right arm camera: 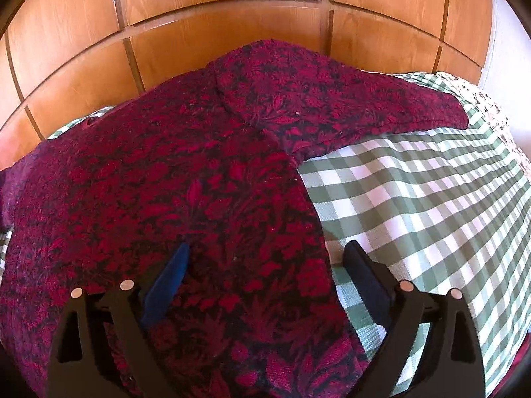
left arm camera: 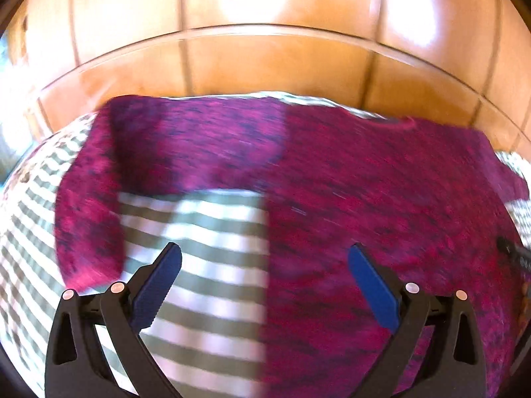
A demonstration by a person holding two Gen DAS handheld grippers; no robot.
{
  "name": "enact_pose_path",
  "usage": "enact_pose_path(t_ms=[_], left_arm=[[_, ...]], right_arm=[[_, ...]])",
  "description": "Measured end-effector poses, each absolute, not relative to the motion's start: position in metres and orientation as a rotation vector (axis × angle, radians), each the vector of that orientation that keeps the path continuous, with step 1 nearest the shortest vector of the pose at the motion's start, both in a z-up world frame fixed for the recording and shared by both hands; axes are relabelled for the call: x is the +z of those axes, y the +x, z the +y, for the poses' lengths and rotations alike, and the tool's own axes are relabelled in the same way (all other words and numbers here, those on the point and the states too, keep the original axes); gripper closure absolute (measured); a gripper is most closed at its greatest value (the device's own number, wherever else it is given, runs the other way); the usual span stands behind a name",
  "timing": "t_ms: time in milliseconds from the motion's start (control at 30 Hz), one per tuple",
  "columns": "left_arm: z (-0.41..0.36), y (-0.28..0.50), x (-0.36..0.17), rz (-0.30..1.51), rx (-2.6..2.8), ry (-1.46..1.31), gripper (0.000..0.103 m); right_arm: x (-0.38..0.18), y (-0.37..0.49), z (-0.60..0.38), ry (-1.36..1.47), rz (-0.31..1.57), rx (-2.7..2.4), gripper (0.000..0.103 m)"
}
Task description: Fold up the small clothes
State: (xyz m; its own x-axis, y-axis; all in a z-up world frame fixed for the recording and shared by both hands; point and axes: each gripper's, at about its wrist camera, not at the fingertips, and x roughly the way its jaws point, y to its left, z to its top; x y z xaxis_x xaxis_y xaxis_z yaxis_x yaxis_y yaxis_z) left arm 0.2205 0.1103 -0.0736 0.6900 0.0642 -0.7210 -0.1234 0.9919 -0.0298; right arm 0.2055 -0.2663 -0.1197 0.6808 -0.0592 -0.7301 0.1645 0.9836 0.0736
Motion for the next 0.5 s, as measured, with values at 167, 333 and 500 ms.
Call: enact_pose_path(t_ms=[167,333,500], left_arm=[[0.167,0.247,-0.073,0.818,0.154,-0.026,0.034],[0.232,0.267,-0.068,0.829,0.364,0.006,0.040],[0.294,0.254,-0.054,0.773,0.627,-0.079,0.031]], right_arm=[[-0.121,0.217,-0.276,0.146,0.812,-0.123,0.009],[-0.121,0.216,-0.277,0.146,0.813,-0.123,0.008],[-0.121,0.215,-0.280,0.149,0.815,-0.117,0.007]])
